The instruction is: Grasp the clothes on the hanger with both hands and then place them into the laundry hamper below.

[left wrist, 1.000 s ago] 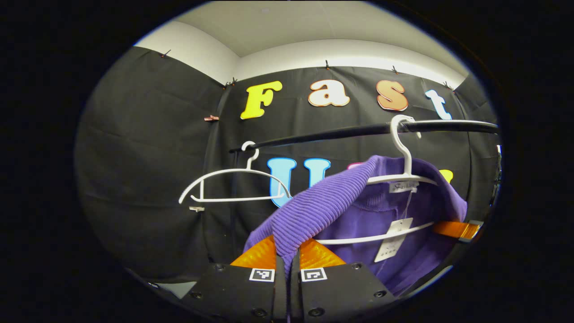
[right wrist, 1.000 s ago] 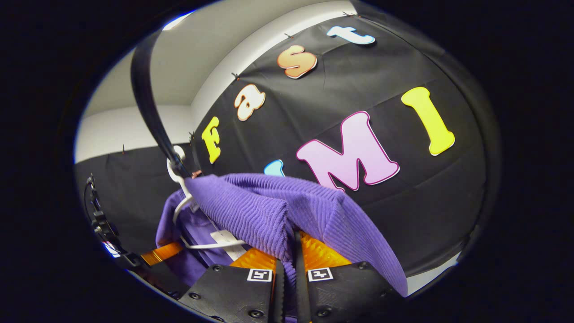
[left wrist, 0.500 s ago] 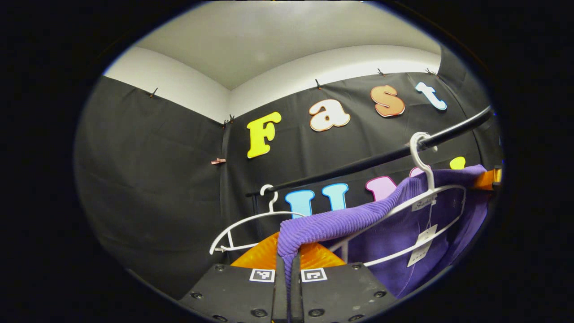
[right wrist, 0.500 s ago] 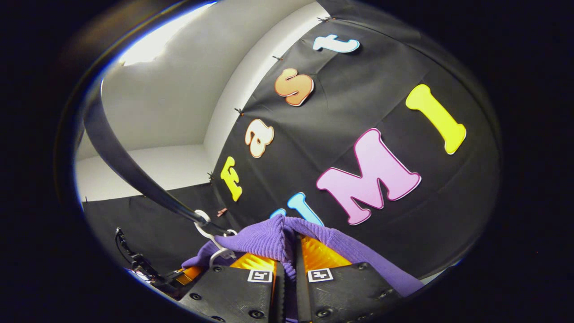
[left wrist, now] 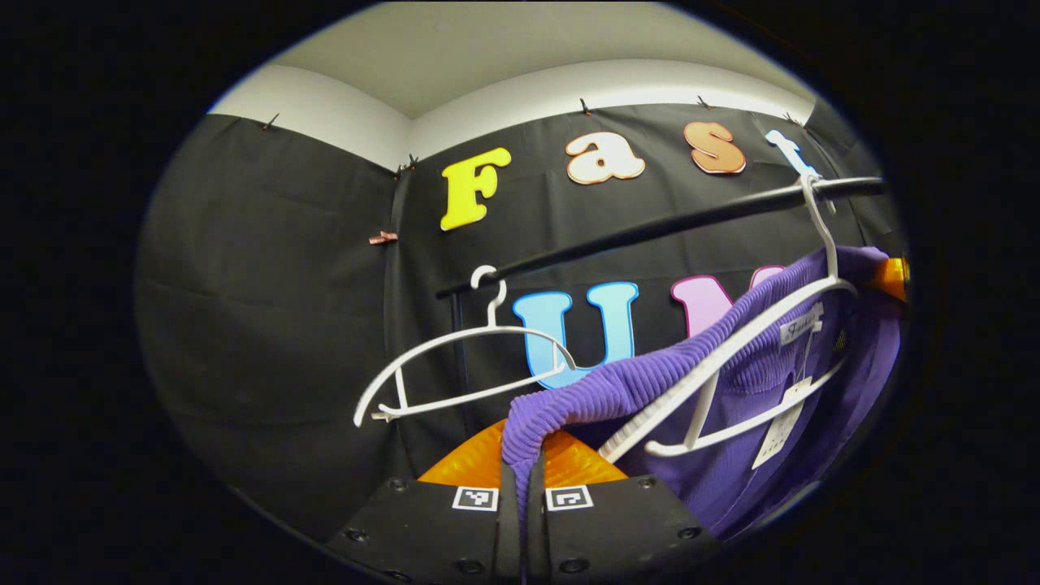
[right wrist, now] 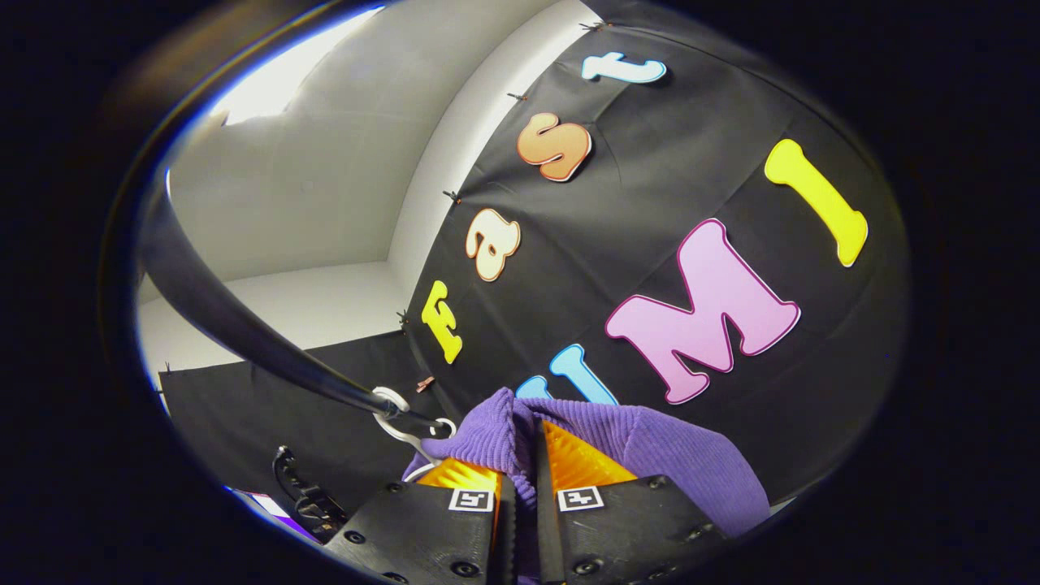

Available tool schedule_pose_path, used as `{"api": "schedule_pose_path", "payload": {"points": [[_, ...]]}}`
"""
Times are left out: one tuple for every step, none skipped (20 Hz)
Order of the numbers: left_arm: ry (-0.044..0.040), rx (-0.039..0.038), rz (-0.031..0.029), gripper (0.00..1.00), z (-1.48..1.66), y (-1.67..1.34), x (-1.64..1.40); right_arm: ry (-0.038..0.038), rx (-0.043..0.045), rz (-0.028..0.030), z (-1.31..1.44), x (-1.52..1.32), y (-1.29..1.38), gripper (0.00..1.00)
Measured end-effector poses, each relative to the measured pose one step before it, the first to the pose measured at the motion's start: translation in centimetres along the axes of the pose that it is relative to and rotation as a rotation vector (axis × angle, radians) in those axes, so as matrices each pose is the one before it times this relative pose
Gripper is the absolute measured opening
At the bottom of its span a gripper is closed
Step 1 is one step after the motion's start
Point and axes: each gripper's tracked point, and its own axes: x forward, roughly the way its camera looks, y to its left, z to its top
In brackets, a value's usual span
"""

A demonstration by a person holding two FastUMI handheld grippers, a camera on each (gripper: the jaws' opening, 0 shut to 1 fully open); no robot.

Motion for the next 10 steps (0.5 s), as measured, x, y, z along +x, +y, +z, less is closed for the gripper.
{"api": "schedule_pose_path", "payload": {"points": [[0.01575, -0.01846, -0.00666, 0.07, -1.084, -0.399, 0.011, -0.00264, 0.00608, 0.00387, 0.147, 0.189, 0.194, 0.14], [0.01922, -0.02307, -0.00132, 0.07, -0.967, -0.271, 0.089, -0.00195, 0.00119, 0.00582, 0.185, 0.243, 0.312, 0.14], [0.02266, -0.03572, -0.00010, 0.07, -1.080, -0.278, -0.013, 0.00077, -0.00581, 0.00188, -0.034, 0.209, 0.243, 0.14], [0.02773, -0.03730, -0.00422, 0.07, -1.059, -0.350, 0.044, 0.00558, -0.01242, 0.00346, -0.137, 0.246, 0.203, 0.14], [0.02430, -0.02351, -0.00793, 0.07, -0.994, -0.620, -0.108, 0.00271, -0.00655, -0.00011, -0.028, 0.135, -0.110, 0.14], [0.01399, -0.00567, -0.00754, 0.07, -0.870, -0.753, -0.354, -0.00252, 0.00213, -0.00516, 0.166, 0.074, -0.304, 0.14], [0.00824, 0.00589, -0.01138, 0.07, -1.051, -0.980, -0.736, -0.00381, 0.01261, -0.00506, 0.185, -0.070, -0.420, 0.14], [0.00719, 0.01271, -0.01607, 0.07, -0.694, -1.101, -0.652, -0.01311, 0.01436, -0.01211, 0.453, -0.178, -0.604, 0.14], [0.00868, 0.01410, -0.02520, 0.07, -0.541, -1.398, -0.485, -0.01735, -0.00106, -0.02417, 0.615, -0.276, -0.855, 0.14], [0.01203, 0.01905, -0.02939, 0.07, -0.349, -1.596, -0.290, -0.01603, -0.00845, -0.03300, 0.741, -0.229, -1.246, 0.14]]}}
